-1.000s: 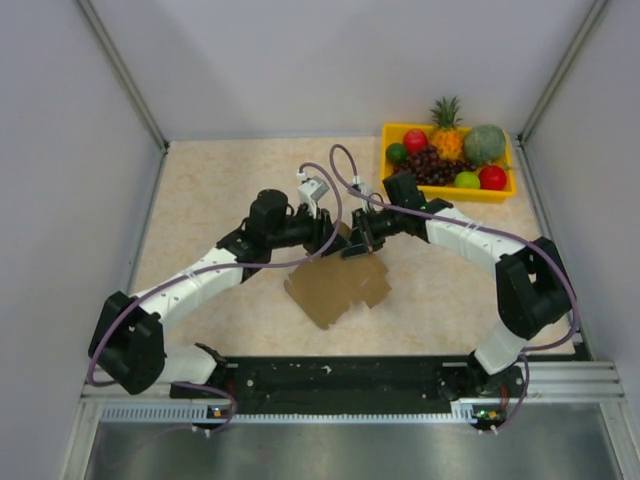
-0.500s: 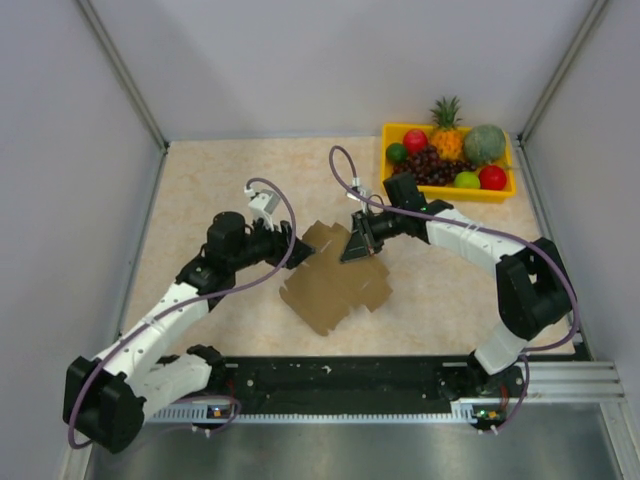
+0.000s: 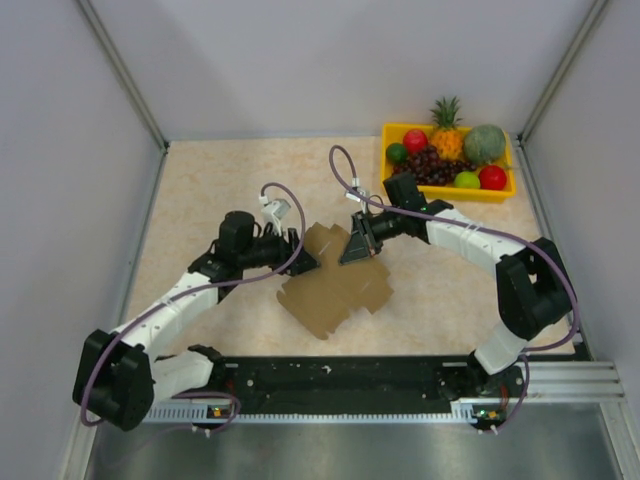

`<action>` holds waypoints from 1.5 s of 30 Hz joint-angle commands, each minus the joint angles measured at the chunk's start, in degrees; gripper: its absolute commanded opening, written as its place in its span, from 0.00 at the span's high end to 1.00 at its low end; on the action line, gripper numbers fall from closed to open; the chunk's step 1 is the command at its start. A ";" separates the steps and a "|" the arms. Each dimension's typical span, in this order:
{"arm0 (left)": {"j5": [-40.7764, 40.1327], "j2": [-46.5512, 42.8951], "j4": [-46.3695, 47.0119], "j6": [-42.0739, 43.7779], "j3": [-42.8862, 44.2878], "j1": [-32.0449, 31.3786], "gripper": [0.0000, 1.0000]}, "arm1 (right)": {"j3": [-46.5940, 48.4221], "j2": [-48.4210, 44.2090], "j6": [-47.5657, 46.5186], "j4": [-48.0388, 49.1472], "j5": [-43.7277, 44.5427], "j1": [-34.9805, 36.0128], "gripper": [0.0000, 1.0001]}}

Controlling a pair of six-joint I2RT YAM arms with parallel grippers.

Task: Fold the paper box

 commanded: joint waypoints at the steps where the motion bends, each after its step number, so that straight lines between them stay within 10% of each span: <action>1: 5.53 -0.17 5.14 -2.21 -0.77 -0.53 0.42 | 0.18 -2.30 -0.29 2.17 -1.26 -0.60 1.00; 14: 6.94 0.43 10.68 -5.55 -1.22 -3.17 0.46 | -2.19 -2.74 4.72 8.15 -0.99 -0.60 1.00; 24: -13.71 -9.48 -7.51 -4.23 1.60 -1.51 0.34 | -3.07 -2.39 4.37 8.06 -0.91 -0.69 1.00; 32: -0.58 -15.30 -0.69 -6.16 -6.22 6.67 0.21 | -2.99 -2.48 3.76 7.80 -3.98 -1.21 1.00; 45: 20.56 -12.23 15.15 -9.77 -14.75 8.34 0.27 | -1.41 -2.66 3.67 7.27 -10.48 -3.23 1.00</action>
